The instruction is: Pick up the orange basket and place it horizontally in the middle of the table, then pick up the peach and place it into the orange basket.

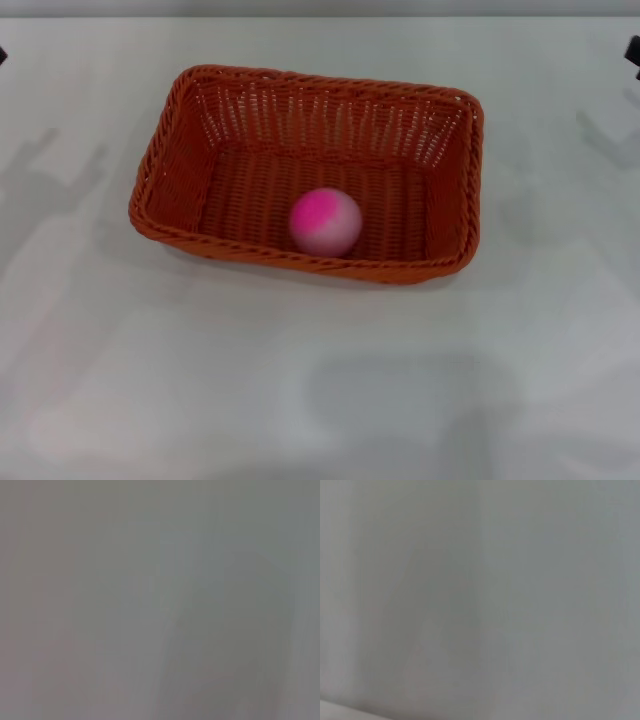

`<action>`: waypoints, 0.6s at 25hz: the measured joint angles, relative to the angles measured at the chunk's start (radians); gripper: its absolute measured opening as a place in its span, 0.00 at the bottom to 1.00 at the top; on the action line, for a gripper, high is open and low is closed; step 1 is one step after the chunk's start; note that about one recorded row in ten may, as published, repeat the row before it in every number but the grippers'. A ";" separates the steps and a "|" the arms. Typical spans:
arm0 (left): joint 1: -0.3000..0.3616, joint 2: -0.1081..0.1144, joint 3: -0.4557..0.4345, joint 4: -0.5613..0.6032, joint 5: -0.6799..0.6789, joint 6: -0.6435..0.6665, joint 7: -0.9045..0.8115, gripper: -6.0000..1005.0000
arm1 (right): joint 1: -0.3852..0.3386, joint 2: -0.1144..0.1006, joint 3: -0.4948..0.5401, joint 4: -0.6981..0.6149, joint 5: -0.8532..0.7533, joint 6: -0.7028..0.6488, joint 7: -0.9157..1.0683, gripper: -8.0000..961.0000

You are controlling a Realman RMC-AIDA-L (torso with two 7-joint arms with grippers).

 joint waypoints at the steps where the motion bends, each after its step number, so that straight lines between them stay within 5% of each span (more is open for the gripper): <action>1: 0.002 0.000 0.000 0.001 -0.006 0.001 0.007 0.75 | 0.000 0.000 0.020 0.016 0.000 0.000 -0.017 0.91; 15: 0.008 -0.002 -0.001 0.078 -0.101 0.002 0.146 0.76 | -0.016 0.002 0.125 0.114 0.025 0.005 -0.133 0.91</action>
